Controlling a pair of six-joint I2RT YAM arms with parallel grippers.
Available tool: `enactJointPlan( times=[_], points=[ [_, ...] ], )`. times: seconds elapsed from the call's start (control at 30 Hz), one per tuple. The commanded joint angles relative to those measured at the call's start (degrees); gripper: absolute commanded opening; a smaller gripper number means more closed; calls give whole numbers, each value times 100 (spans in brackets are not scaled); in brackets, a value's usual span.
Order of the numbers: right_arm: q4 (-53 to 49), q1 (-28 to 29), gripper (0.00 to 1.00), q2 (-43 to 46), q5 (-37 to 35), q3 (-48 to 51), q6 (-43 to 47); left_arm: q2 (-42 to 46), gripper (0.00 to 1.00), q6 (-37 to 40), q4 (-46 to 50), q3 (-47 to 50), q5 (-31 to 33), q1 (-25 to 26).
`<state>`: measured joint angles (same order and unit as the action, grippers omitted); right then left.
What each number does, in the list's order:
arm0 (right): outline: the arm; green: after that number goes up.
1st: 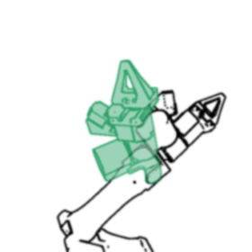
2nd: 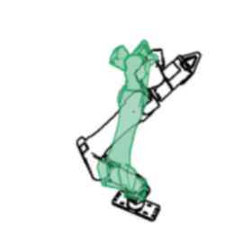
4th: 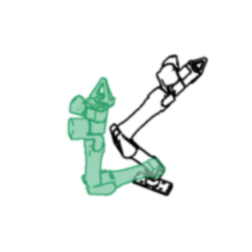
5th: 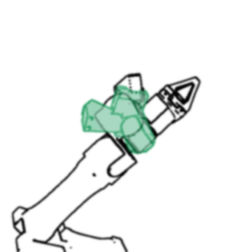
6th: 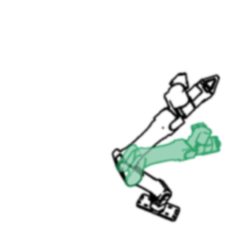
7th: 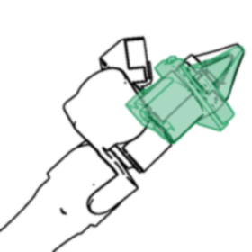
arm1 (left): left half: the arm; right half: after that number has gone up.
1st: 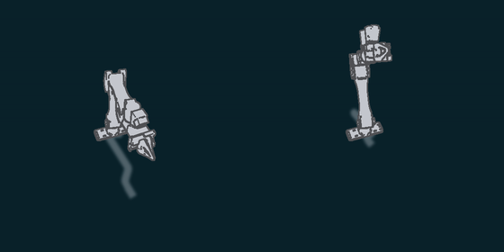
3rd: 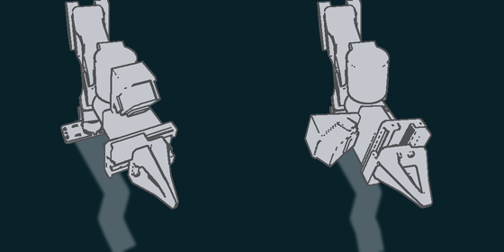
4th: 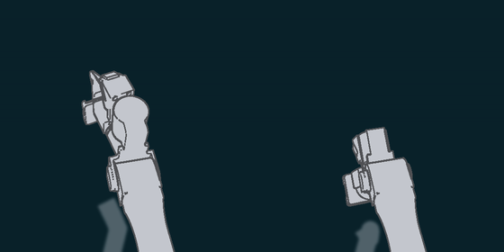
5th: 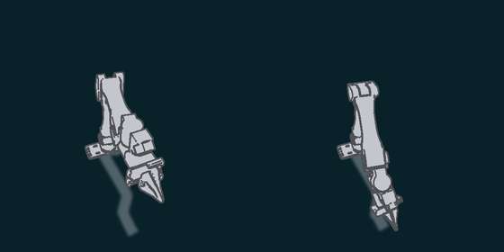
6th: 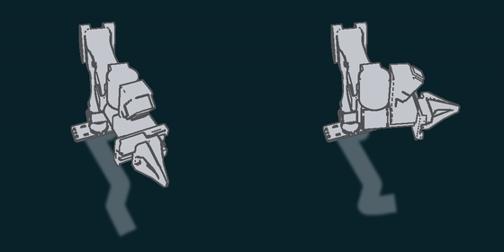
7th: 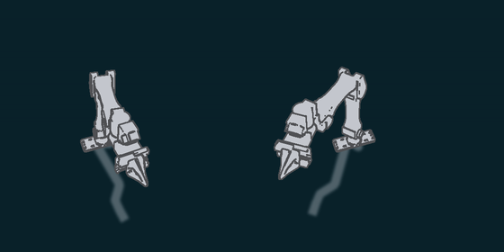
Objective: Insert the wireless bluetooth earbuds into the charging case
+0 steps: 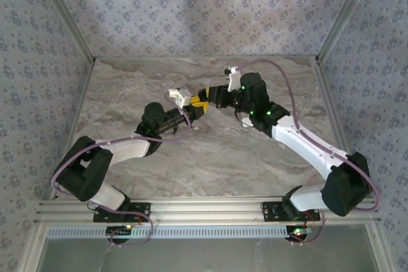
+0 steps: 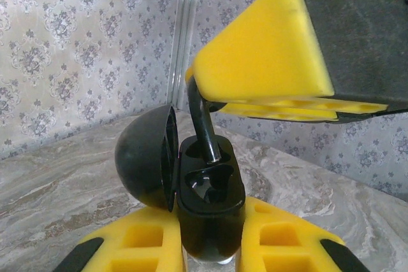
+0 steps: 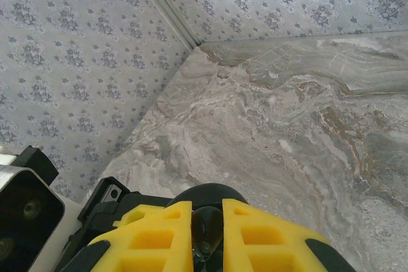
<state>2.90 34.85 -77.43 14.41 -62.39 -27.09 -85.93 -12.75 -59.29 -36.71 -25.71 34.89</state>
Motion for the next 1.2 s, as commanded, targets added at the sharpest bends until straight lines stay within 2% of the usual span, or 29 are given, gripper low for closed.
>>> enactJointPlan(
  times=[0.0, 0.63, 0.87, 1.17],
  points=[
    [-267, 43, 17, 17, 28, -45, 230, 186, 13, -34, -222, -204, -48, 20],
    [-535, 15, 17, 175, -246, -89, 537, 261, 13, 26, -153, -213, -135, 17],
    [-599, -4, 17, 85, 107, -97, 602, 280, 13, 27, -171, -249, -252, 17],
    [-796, -179, 29, 138, 387, -138, 646, 310, 13, 22, -174, -257, -372, 18]
  ],
)
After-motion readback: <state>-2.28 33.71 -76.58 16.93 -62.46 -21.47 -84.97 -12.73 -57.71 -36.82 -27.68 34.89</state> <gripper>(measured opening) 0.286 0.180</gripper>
